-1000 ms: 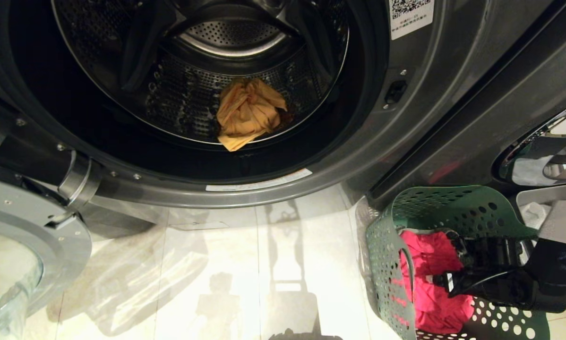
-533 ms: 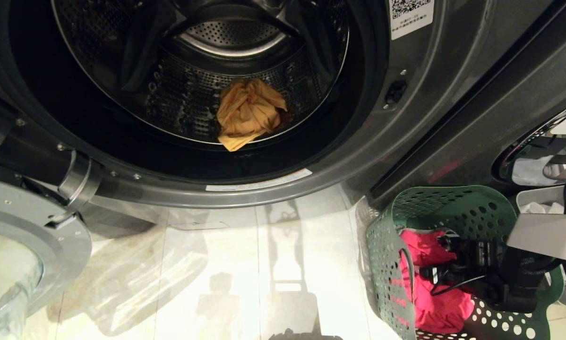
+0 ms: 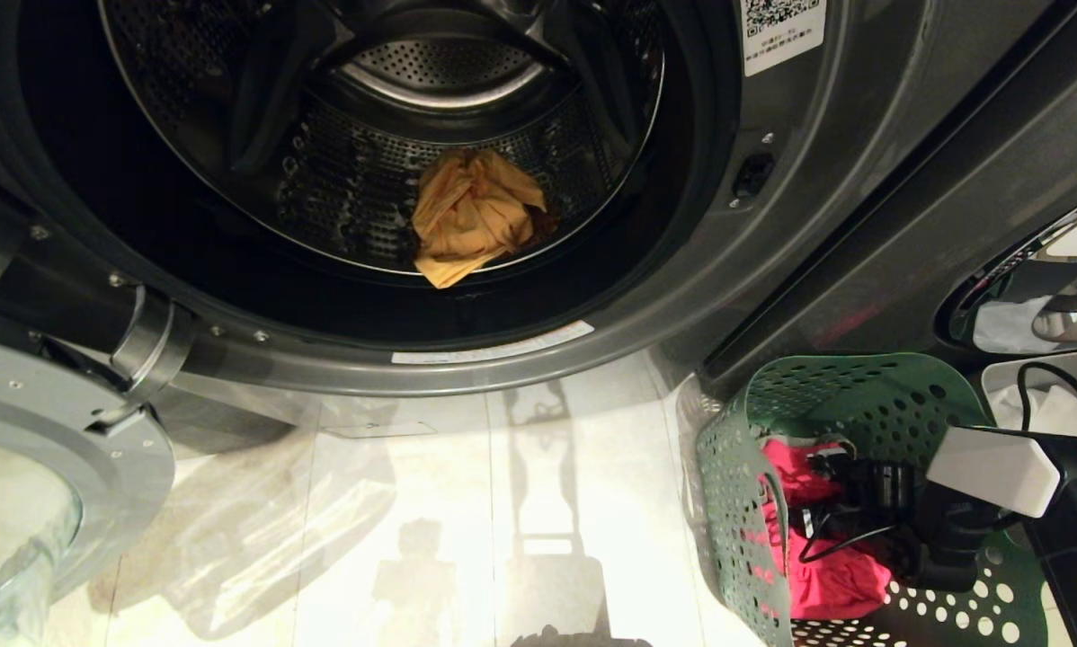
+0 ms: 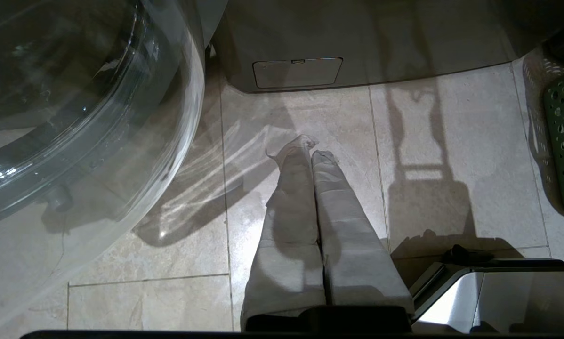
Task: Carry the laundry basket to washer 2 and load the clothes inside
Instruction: Place the clothes into the washing machine
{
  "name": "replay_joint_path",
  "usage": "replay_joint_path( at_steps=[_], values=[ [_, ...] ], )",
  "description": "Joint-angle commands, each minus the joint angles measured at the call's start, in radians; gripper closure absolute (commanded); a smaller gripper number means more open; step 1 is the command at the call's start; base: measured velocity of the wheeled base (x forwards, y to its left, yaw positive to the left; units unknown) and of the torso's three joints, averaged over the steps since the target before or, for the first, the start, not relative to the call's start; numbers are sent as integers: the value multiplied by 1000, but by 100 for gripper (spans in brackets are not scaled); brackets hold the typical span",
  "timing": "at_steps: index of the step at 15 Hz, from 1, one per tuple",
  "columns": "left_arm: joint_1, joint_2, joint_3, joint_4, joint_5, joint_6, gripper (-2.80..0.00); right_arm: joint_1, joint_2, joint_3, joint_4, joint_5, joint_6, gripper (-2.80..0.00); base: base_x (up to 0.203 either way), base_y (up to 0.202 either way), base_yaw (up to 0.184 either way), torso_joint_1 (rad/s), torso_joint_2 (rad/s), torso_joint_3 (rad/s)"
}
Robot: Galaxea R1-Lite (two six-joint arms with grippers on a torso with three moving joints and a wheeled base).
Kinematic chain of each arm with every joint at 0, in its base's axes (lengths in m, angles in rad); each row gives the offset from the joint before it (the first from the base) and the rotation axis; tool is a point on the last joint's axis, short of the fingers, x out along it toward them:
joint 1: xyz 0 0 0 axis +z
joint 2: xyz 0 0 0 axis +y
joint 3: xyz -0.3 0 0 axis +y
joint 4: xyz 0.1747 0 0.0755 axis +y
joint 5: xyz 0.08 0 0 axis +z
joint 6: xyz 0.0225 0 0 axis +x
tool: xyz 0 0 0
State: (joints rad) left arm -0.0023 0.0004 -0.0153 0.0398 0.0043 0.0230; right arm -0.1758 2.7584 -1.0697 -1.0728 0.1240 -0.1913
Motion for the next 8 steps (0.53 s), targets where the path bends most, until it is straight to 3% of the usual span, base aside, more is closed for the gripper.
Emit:
replay_joint_path(
  at_steps=[1,8],
  values=[
    [-1,0,0,0,0,0,0,9,24,-12,-4,0,1,0,0,0,0,0,0,0],
    [-1,0,0,0,1,0,0,8,-97,82,21,4,10,0,0,0,0,0,0,0]
  ],
)
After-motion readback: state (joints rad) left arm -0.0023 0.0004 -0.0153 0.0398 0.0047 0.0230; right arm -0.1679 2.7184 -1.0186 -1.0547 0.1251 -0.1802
